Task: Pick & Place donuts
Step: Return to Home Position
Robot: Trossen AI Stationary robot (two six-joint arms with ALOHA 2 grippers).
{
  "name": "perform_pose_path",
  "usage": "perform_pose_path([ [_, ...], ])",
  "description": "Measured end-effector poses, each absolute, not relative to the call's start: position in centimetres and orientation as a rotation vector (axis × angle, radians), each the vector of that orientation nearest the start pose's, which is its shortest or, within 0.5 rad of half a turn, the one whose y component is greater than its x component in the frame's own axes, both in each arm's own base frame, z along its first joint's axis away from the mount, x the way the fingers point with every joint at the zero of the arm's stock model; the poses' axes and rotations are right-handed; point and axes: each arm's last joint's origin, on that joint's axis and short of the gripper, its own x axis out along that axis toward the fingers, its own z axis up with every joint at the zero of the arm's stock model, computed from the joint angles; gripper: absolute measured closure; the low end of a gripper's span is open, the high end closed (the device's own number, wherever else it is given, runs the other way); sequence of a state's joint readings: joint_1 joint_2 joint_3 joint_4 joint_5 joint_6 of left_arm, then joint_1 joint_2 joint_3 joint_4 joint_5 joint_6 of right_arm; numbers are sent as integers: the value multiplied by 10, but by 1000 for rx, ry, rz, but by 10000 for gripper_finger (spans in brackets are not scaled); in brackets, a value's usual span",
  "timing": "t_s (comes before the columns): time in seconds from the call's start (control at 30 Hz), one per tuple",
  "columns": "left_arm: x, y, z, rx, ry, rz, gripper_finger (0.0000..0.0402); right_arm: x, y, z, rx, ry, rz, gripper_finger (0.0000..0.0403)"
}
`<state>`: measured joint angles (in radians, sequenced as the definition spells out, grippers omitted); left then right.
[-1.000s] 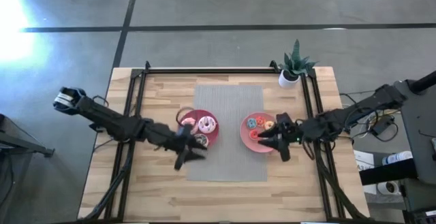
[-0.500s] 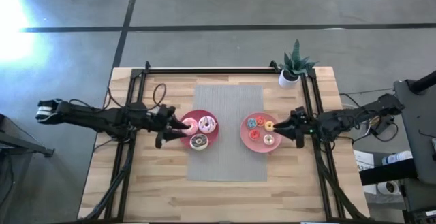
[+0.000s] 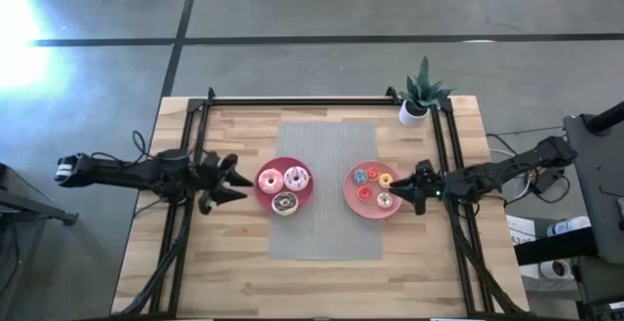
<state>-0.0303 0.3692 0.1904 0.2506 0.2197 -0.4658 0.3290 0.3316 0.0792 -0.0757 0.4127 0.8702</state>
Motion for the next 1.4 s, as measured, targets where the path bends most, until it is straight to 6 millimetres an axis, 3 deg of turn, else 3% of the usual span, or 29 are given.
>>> perform_pose_path([
  [0.67,110,-10,220,-591,-2,-279,235,111,26,163,740,239,-210,261],
  [0.9,94,-9,192,-162,-113,-274,235,111,26,163,740,240,-210,261],
  [1.03,96,-9,176,-35,-87,-250,235,111,26,163,739,239,-210,266],
  [1.2,97,-6,170,35,-49,-155,235,111,26,163,739,240,-211,263],
  [1.4,98,-5,170,-80,-35,-129,235,111,26,163,739,240,-211,263],
])
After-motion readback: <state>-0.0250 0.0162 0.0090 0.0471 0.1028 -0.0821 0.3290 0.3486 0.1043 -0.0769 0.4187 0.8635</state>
